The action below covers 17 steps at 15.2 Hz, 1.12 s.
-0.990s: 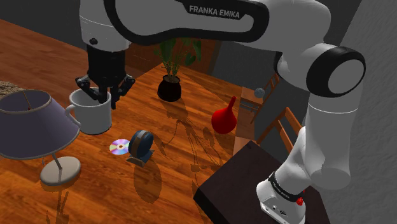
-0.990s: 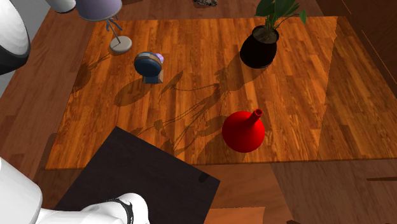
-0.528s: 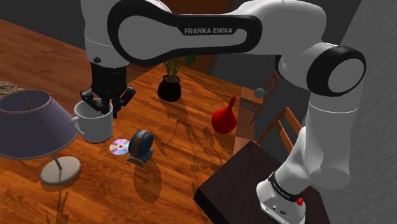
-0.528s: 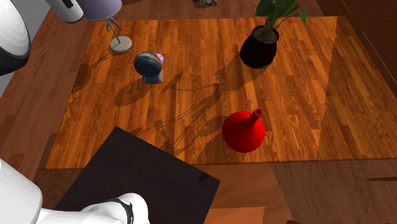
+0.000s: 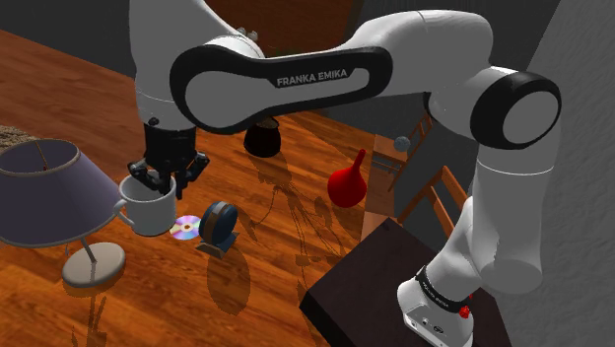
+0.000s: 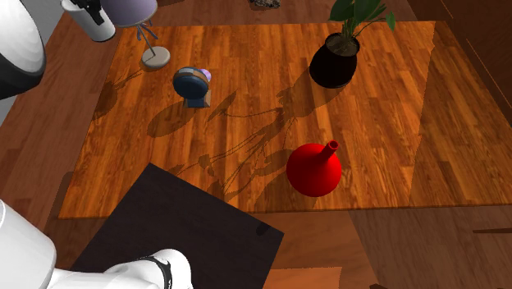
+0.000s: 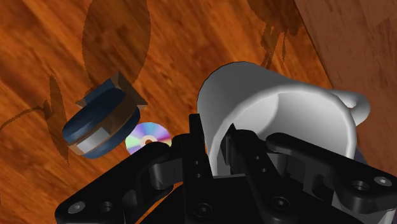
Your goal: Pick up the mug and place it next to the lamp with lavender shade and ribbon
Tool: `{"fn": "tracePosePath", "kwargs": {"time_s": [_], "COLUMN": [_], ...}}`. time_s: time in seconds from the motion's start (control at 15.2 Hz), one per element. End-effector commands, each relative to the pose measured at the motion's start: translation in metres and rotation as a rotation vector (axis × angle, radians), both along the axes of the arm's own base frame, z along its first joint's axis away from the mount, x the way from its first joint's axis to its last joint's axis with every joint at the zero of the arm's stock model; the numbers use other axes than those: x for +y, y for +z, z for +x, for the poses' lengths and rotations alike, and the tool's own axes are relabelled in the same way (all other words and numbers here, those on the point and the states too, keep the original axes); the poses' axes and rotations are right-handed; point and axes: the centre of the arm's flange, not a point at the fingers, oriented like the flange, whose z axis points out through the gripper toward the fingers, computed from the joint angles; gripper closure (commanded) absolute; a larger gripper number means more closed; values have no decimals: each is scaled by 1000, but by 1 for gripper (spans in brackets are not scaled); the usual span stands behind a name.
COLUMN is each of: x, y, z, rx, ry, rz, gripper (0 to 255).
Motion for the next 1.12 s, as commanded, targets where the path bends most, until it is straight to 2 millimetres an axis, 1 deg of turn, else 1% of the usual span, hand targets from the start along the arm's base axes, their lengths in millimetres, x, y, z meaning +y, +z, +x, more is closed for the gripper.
{"fn": "tracePosePath", "kwargs": {"time_s": [0.0, 1.06], "x": [-1, -1], "y": [-11, -95], "z": [0, 0], "rx": [-1, -1], "ry": [0, 0], "rz": [1, 1], "gripper": [255, 255]}}
